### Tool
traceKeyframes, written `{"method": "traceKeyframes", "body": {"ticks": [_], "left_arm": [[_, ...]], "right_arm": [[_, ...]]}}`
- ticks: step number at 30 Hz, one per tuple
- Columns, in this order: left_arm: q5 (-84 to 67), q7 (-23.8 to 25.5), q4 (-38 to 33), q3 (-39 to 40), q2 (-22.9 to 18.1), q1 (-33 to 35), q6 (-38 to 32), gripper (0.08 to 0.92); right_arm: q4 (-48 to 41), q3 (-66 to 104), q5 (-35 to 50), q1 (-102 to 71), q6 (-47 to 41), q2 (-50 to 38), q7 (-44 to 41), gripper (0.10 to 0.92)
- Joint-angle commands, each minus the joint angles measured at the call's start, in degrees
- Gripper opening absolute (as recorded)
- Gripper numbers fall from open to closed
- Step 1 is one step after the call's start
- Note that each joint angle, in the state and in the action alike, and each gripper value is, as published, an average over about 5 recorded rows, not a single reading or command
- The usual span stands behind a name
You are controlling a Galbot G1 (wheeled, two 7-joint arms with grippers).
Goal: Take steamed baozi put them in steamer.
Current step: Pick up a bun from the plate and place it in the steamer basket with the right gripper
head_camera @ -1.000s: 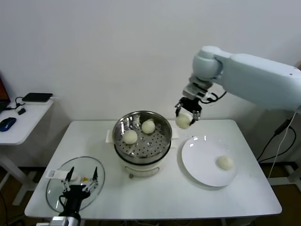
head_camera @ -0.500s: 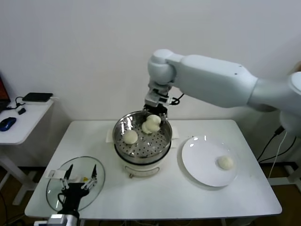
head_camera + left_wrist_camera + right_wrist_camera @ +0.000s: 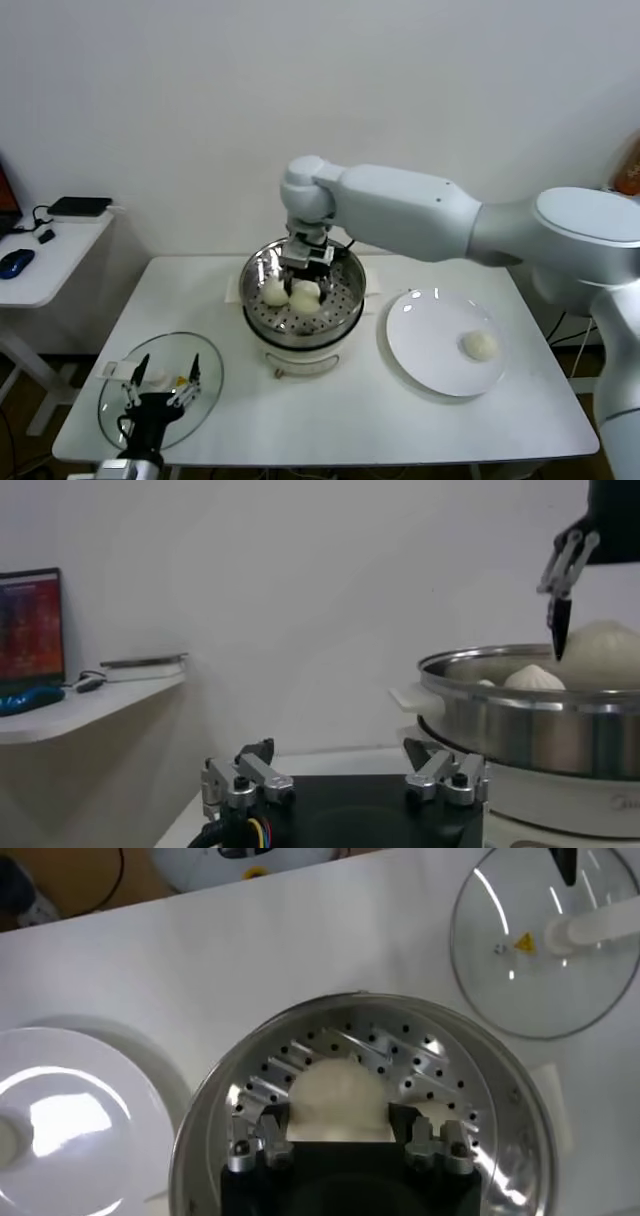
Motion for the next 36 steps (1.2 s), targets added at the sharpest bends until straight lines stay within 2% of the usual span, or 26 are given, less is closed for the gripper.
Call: {"method": "traceKeyframes", "body": {"ticks": [1,24,32,36], "left_arm": [[-0.18,0.03,0.28,-0.03,0.0,-0.17,-0.02,0.823],[-0.21,-0.03,1.19,0.06,-0.02,-0.56,-0.3,0.823],[-0.22,-0.06,1.3,0.04,0.0,-0.69,-0.31,0.823],[-0.19,-0.06,1.26,0.12,-0.03,-0.73,-0.3,0.823]], "right_arm": [[-1.5,-0.11,-1.41,-3.16,0.68,1.65,-0.15,0.662],[-4.09,1.21,-4.07,-5.7,2.94,3.08,0.06,0.685],[-3.7,1.61,-4.25,-5.47,4.25,2.83,0.23,0.801],[-3.24,2.03,-3.88,-4.52,4.91,2.21,-0.12,0.821]]}}
